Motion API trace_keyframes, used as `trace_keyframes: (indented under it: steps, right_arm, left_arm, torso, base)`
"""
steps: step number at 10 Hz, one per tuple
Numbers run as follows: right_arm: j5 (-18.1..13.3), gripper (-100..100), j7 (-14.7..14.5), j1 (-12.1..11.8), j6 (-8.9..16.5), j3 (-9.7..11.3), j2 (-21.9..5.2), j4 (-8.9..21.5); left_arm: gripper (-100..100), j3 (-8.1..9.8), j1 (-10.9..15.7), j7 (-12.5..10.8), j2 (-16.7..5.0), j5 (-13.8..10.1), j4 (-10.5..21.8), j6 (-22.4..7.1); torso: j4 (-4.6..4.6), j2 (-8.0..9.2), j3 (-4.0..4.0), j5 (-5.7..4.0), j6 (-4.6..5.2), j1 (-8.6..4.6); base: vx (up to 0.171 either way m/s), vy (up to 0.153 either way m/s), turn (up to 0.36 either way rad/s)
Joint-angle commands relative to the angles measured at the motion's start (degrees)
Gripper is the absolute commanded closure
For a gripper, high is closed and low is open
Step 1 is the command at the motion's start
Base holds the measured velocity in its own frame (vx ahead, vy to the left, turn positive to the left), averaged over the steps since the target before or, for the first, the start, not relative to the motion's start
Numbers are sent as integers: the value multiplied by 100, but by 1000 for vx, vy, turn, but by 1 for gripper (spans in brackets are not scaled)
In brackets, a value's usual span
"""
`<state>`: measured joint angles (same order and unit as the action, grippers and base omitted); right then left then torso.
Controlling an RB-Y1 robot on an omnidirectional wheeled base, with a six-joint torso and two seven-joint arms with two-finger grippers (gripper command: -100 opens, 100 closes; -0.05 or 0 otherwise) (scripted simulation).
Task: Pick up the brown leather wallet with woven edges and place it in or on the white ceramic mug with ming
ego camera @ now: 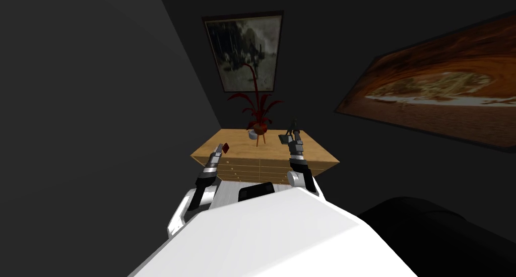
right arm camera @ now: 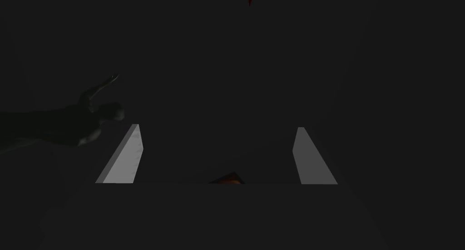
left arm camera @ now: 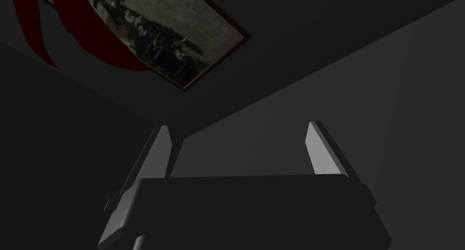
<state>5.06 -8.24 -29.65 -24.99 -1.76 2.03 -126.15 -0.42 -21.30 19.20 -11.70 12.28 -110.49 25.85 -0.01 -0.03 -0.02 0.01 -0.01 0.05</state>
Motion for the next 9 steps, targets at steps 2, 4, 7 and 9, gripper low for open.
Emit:
trace_keyframes:
  steps: [2,4,7,9]
  right_arm:
    - [0,0,0,0,0,0,0,0]
    - [0,0,0,0,0,0,0,0]
    - [0,0,0,0,0,0,0,0]
    - [0,0,0,0,0,0,0,0]
  left_arm:
    - [-100,8,139,253,-91,200,288,-65]
    - [-100,23,230,446,-197,357,510,-109]
    - [-100,48,387,775,-375,626,898,-187]
    - [-100,66,505,1018,-493,825,1191,-246]
  torso:
    - [0,-1,-1,0,1,0]
    - [0,-1,0,0,0,0]
    - [0,0,0,0,0,2]
    - [0,-1,-1,0,0,3]
  base:
    - [7,12,-23]
    - [7,13,-27]
    - [6,16,-31]
    - [9,17,-35]
